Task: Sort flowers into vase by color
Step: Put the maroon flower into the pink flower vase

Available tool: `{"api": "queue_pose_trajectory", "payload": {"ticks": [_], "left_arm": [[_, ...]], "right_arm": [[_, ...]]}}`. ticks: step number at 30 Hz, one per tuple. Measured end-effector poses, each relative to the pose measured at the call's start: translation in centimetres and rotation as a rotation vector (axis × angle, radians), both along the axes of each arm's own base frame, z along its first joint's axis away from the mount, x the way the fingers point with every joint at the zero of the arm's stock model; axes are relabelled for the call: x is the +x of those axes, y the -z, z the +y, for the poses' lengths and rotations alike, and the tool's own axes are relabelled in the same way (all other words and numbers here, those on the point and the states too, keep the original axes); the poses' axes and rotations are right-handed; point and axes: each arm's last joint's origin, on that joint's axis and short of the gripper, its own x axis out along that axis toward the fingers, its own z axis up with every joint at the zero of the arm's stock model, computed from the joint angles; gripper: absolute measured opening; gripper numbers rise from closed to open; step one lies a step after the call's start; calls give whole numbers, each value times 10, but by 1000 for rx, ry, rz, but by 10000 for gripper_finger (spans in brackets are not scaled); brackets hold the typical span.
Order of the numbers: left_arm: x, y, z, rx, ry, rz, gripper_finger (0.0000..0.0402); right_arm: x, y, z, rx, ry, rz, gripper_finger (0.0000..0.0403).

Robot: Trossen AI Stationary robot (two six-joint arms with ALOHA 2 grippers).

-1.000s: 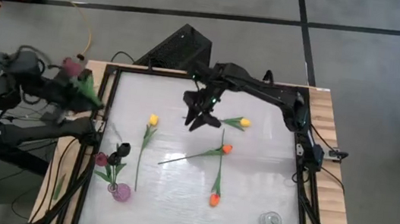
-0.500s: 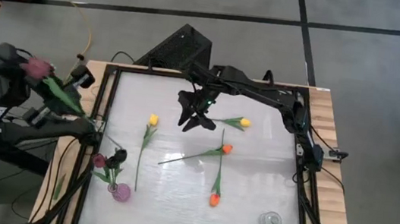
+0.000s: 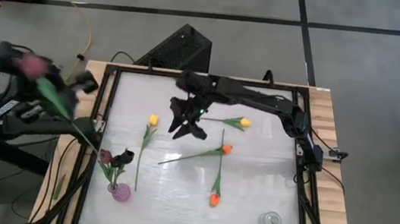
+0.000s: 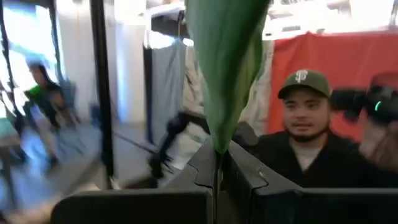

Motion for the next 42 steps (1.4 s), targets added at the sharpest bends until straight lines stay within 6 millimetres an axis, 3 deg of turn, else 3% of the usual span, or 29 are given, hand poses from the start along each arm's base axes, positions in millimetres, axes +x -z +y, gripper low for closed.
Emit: {"api": "queue_pose_trajectory", "payload": {"ticks": [7, 16, 19, 23, 32, 42], "left_arm": [[22, 41, -14, -93, 189, 144, 0], [24, 59, -48, -35, 348, 143, 0], [19, 73, -54, 49, 302, 179, 0], [10, 91, -53, 171, 108, 258, 0], [-6, 92, -52, 195, 104, 232, 0], [-2, 98, -62, 277, 85, 228, 0]], "right_arm": [[10, 13, 19, -10, 87, 44, 170], [12, 13, 35, -38, 126, 62, 170], [13, 12, 38, -38, 120, 49, 170], [13, 11, 37, -49, 112, 29, 170], [13, 12, 33, -56, 114, 25, 170], [12, 12, 35, -70, 98, 19, 170]]}}
